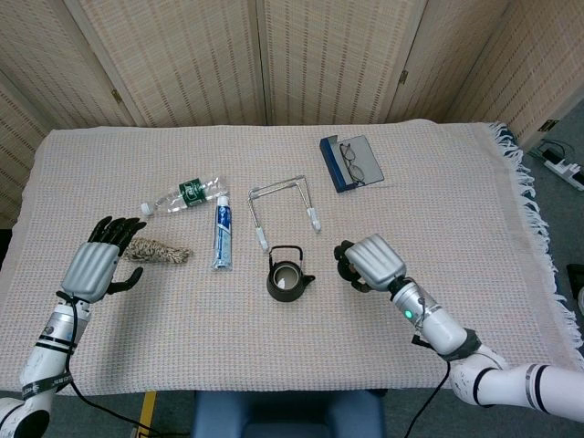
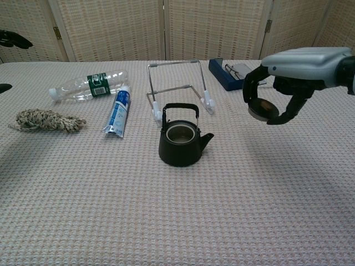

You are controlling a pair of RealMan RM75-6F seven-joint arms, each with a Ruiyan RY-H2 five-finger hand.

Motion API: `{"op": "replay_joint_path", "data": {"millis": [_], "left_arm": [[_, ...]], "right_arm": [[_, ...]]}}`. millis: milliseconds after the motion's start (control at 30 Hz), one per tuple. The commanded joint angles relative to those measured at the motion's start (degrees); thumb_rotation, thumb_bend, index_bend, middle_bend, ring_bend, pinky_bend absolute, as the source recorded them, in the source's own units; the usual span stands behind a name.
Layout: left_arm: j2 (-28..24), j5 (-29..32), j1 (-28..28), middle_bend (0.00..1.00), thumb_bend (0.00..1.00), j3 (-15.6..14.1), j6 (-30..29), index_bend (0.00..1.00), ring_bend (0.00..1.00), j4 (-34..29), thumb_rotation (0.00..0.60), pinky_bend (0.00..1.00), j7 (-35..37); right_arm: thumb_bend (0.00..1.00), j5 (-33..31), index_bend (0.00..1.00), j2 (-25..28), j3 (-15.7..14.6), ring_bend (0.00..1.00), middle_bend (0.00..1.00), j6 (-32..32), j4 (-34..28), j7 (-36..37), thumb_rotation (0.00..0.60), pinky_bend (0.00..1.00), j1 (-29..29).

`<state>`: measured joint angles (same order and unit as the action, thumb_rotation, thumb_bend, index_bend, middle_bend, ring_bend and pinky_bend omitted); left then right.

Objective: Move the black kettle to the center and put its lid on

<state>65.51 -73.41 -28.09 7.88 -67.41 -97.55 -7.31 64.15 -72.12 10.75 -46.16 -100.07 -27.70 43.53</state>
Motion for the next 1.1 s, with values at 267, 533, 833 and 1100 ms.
{"op": "replay_joint_path", "data": {"millis": [267,533,833,1100], "left_arm": [[-0.3,-0.23,0.13,0.07,0.35,0.33,-0.11,0.09,0.04,-0.36,0.6,0.0,-0.2],[-0.32,-0.53,0.04,0.07,0.35,0.47,0.04,0.09,0.04,-0.62,0.6,0.0,-0.45],[0.2,-0.79,0.23,0.07,0.35,0.32,0.06,0.09,0.04,-0.04,0.6,0.0,-0.25],[0.46,-0.86,0.43,0.07,0.35,0.47,-0.06,0.09,0.04,0.53,0.6,0.0,0.5]], "right_arm": [[0.28,-11.73,0.41,-6.33,0.82,0.85,0.42,3.03,0.5,-9.12,0.6,0.85,10.58],[0.28,-18.77,0.41,-11.76,-1.04,0.85,0.42,1.89,3.94,-14.98,0.6,0.85,17.16],[0.28,-23.94,0.41,-16.54,-2.1,0.85,0.41,-0.72,7.51,-18.85,0.6,0.85,22.25],[0.28,-26.76,0.4,-18.3,-2.76,0.85,0.39,-1.81,9.27,-19.94,0.6,0.85,24.84]]}}
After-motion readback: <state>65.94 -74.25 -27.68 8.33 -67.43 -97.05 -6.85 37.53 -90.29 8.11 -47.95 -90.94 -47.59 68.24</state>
